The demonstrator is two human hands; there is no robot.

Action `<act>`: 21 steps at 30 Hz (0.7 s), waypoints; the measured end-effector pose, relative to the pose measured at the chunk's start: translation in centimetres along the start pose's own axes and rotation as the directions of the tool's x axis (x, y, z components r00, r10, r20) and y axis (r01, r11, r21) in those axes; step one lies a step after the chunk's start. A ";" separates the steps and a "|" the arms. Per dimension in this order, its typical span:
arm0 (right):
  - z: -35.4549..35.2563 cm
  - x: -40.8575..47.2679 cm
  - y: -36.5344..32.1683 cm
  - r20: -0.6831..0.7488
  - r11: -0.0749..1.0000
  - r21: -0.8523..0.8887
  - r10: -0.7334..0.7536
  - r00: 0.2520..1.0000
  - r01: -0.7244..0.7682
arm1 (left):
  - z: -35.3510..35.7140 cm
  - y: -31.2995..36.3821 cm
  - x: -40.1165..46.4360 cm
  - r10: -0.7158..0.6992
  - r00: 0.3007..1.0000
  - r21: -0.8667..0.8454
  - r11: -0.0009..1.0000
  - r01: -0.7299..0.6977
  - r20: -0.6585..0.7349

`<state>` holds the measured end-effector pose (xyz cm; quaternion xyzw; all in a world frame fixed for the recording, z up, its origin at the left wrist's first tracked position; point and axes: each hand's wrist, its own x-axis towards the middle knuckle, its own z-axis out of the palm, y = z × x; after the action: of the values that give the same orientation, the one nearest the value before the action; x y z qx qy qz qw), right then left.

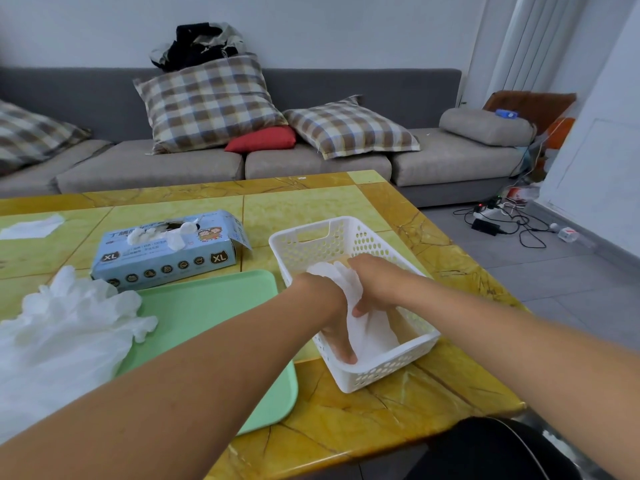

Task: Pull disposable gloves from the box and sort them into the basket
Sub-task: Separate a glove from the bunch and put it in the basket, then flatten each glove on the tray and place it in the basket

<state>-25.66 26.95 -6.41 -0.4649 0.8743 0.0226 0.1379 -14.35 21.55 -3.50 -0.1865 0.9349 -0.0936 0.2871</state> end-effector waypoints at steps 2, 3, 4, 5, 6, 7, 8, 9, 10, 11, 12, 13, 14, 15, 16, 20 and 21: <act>-0.1 -0.4 0.3 -0.051 0.999 0.016 -0.035 0.998 0.036 | -0.2 0.2 -0.4 0.001 1.000 0.008 1.000 -0.001 0.002; -0.3 -0.8 0.4 -0.085 0.998 -0.003 -0.055 0.995 0.055 | -0.3 0.3 -0.6 0.004 1.000 0.020 1.000 -0.004 0.000; -0.8 -1.3 0.4 -0.119 0.997 -0.038 -0.076 0.990 0.072 | -0.3 0.4 -0.9 0.007 1.000 0.030 1.000 -0.007 -0.008; -1.2 -1.9 0.2 -0.134 0.992 -0.085 -0.100 0.986 0.089 | -0.3 0.5 -1.0 0.010 1.000 0.033 0.999 -0.010 -0.019; -1.7 -2.5 -0.1 -0.103 0.987 -0.118 -0.124 0.987 0.111 | -0.3 0.6 -1.1 0.013 1.000 0.031 0.999 -0.013 -0.020; -1.9 -2.8 -0.3 -0.022 0.985 -0.117 -0.132 0.991 0.129 | -0.4 0.6 -1.2 0.018 1.000 0.033 0.999 -0.017 -0.008; -1.8 -3.1 -0.5 0.095 0.985 -0.095 -0.136 0.986 0.145 | -0.4 0.5 -1.4 0.022 1.000 0.033 0.999 -0.022 0.002; -1.5 -3.3 -0.7 0.207 0.987 -0.060 -0.137 0.969 0.152 | -0.5 0.5 -1.6 0.038 0.999 0.027 0.999 -0.038 -0.018; -1.1 -3.4 -0.8 0.283 0.989 -0.046 -0.125 0.951 0.144 | -0.6 0.4 -1.8 0.057 0.997 0.031 0.998 -0.055 -0.046; -0.8 -3.5 -0.9 0.303 0.989 -0.057 -0.114 0.946 0.137 | -0.6 0.3 -1.8 0.069 0.995 0.038 0.997 -0.067 -0.072; -0.6 -3.5 -1.0 0.289 0.984 -0.100 -0.112 0.951 0.146 | -0.6 0.1 -2.0 0.078 0.994 0.043 0.996 -0.075 -0.082; -0.6 -3.5 -1.0 0.261 0.978 -0.132 -0.120 0.958 0.159 | -0.6 -0.1 -1.9 0.086 0.993 0.041 0.996 -0.083 -0.075; -0.6 -3.6 -1.0 0.239 0.975 -0.148 -0.125 0.963 0.163 | -0.4 -0.4 -1.9 0.086 0.994 0.032 0.996 -0.084 -0.061; -0.7 -3.6 -0.8 0.230 0.977 -0.139 -0.125 0.965 0.160 | -0.3 -0.6 -1.6 0.081 0.996 0.026 0.996 -0.080 -0.043; -1.2 -3.7 -1.0 0.237 0.979 -0.130 -0.122 0.964 0.156 | 0.1 -1.0 -1.6 0.075 0.997 0.023 0.997 -0.075 -0.028; -4.4 -4.7 -3.3 0.148 0.975 -0.110 -0.175 0.973 0.192 | 0.6 -4.1 -2.2 0.087 0.971 -0.159 0.979 -0.125 -0.223; -5.2 -4.9 -4.2 0.052 0.973 -0.094 -0.208 0.977 0.212 | 0.6 -5.5 -2.8 0.078 0.946 -0.226 0.962 -0.155 -0.316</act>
<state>-20.73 27.66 0.26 -0.5605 0.8149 0.0608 0.1345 -10.27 17.62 -1.08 -0.1481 0.9817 0.0136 0.1194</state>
